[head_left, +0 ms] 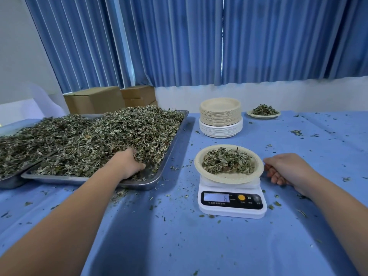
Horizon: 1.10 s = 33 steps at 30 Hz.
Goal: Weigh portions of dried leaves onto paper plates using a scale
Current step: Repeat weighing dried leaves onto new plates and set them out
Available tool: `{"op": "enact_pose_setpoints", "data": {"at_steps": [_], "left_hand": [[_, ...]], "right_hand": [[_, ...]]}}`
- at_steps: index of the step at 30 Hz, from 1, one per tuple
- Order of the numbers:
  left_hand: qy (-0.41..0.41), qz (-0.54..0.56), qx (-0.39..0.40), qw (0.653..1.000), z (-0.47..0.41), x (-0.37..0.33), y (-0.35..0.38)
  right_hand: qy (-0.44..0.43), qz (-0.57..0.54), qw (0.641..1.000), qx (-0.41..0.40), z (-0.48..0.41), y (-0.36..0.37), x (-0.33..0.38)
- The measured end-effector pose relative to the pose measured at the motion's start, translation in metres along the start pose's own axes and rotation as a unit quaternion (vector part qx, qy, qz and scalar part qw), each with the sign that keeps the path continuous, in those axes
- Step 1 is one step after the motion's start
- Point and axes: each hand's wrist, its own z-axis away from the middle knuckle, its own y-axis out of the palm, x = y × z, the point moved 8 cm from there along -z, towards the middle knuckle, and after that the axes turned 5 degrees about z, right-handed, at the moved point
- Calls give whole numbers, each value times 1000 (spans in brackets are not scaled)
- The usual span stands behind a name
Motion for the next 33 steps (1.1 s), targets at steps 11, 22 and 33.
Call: {"op": "enact_pose_setpoints", "data": {"at_steps": [11, 22, 33], "left_hand": [[148, -75, 21, 986, -10, -30, 12], [156, -153, -71, 973, -4, -37, -6], [178, -78, -53, 979, 8, -47, -1]], "right_hand": [[-9, 1, 1000, -3, -1, 0, 1], [-10, 2, 1000, -2, -3, 0, 0], [-2, -29, 1000, 10, -1, 1, 0]]}}
